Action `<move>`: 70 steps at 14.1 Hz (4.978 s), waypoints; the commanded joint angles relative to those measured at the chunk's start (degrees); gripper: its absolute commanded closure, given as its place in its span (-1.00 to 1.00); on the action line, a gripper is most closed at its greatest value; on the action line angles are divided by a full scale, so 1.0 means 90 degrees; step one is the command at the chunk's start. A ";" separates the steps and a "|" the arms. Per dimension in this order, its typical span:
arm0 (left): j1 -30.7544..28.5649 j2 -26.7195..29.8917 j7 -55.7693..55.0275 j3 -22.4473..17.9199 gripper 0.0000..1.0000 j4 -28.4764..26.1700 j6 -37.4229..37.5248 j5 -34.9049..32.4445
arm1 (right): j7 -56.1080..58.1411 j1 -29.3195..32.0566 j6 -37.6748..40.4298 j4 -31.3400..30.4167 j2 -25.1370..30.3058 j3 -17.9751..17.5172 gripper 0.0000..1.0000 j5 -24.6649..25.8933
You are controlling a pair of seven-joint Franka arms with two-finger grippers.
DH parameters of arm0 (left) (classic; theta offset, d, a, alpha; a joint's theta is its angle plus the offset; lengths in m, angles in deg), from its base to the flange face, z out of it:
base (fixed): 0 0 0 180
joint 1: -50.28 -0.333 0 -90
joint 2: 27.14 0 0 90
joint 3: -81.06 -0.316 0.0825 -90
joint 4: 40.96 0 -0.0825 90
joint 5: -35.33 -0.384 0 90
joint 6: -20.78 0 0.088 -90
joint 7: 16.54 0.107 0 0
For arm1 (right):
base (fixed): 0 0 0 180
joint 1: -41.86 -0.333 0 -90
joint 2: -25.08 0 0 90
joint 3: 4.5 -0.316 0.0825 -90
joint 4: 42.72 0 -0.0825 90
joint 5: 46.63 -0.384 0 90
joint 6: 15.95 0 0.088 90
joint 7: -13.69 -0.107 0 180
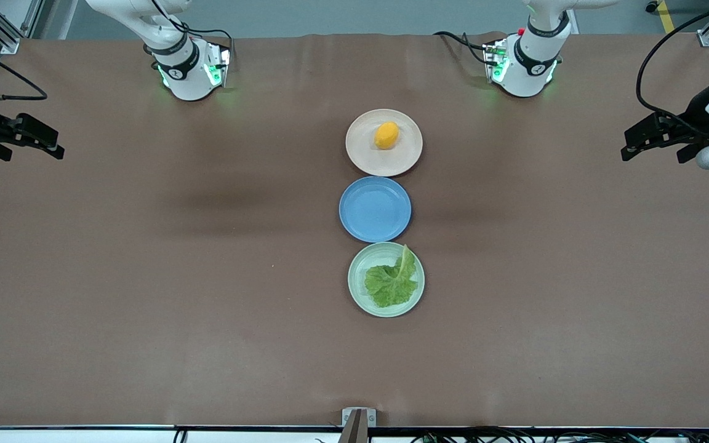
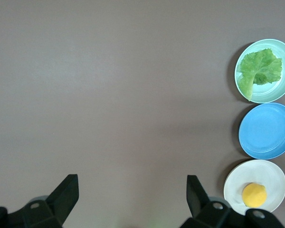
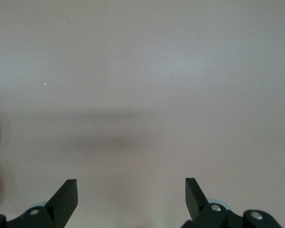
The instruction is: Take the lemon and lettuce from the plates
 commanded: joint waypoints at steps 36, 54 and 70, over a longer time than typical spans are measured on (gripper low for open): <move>0.3073 -0.5034 -0.9881 0.0393 -1.00 0.0828 -0.5721 0.0072 | 0.0019 0.0324 -0.0431 0.0212 -0.1292 -0.0006 -1.00 -0.0136; 0.3327 -0.5679 -1.0497 0.0363 -0.89 0.0750 -0.6620 -0.0054 | -0.7576 -0.4761 -0.2626 -0.1232 -0.1441 -0.0055 -1.00 -0.0537; 0.3317 -0.5601 -1.0487 0.0363 0.46 0.0632 -0.6357 -0.0142 | -1.1326 -0.7684 -0.5265 -0.1048 -0.3843 -0.0016 -1.00 -0.0009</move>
